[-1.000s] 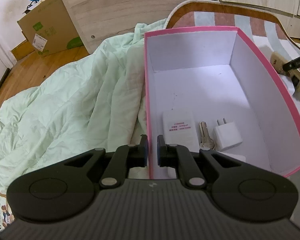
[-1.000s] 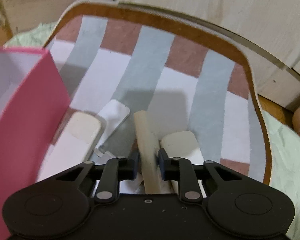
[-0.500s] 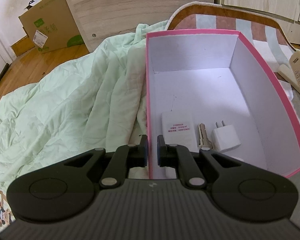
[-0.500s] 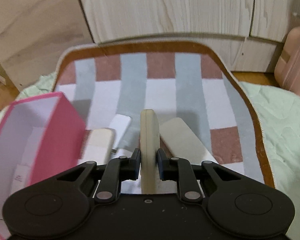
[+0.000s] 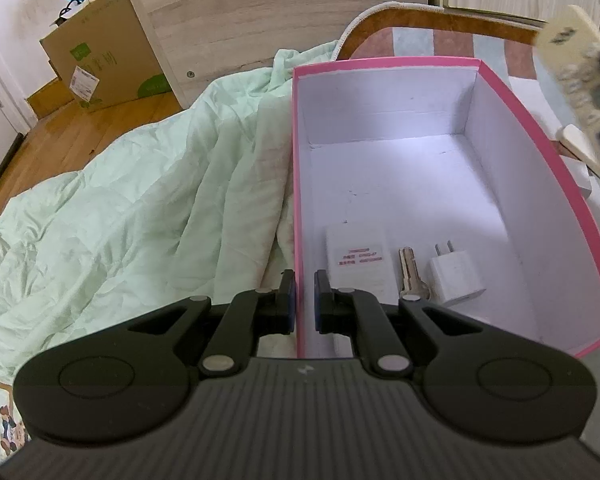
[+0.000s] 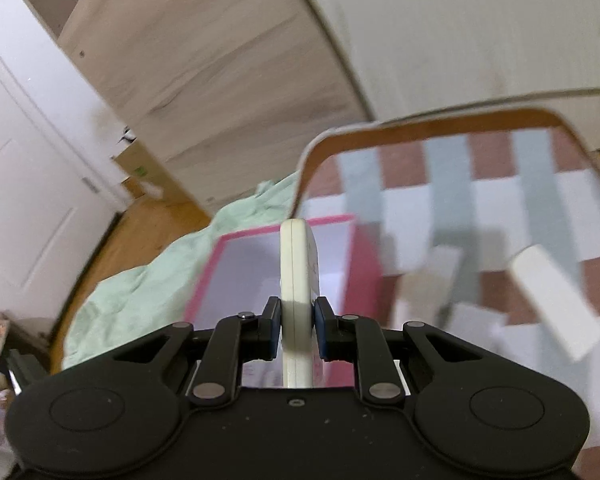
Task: Organize rigid objects
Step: 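Carry the beige remote into the pink box and release it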
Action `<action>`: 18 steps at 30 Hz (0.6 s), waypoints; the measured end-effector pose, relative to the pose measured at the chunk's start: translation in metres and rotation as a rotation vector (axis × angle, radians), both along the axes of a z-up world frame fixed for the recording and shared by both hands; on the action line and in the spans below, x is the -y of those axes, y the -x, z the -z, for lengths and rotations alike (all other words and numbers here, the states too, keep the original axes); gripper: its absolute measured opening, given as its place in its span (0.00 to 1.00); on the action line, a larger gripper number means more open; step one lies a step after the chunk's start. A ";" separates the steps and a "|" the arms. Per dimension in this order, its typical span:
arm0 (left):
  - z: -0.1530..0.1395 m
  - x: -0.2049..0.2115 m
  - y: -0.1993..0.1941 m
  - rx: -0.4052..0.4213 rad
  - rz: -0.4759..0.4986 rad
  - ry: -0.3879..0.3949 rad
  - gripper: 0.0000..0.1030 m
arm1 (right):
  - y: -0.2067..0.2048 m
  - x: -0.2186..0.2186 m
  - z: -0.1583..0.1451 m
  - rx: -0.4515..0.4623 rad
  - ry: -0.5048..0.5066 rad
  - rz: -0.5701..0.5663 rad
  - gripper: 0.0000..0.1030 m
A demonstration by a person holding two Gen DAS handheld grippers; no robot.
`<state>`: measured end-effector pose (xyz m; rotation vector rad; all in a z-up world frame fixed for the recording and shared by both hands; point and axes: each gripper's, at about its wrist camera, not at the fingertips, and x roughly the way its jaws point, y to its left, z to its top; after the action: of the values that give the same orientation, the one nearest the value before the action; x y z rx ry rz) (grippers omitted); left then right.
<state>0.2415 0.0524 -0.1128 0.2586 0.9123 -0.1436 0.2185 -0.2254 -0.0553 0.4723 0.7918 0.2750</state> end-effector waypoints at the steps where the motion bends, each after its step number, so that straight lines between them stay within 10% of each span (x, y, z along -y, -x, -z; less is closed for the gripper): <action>1: 0.000 0.000 0.000 0.000 0.000 0.000 0.06 | -0.007 -0.007 0.004 -0.018 -0.017 -0.022 0.21; 9: -0.002 -0.006 -0.002 -0.011 0.004 0.030 0.06 | -0.064 -0.080 0.041 -0.177 -0.010 -0.188 0.21; 18: -0.001 -0.008 0.000 -0.005 0.006 0.040 0.06 | -0.133 -0.104 0.101 -0.272 -0.160 -0.086 0.21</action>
<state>0.2419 0.0602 -0.1122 0.2238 0.9131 -0.1681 0.3513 -0.1214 -0.1566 0.6356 1.0622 0.3603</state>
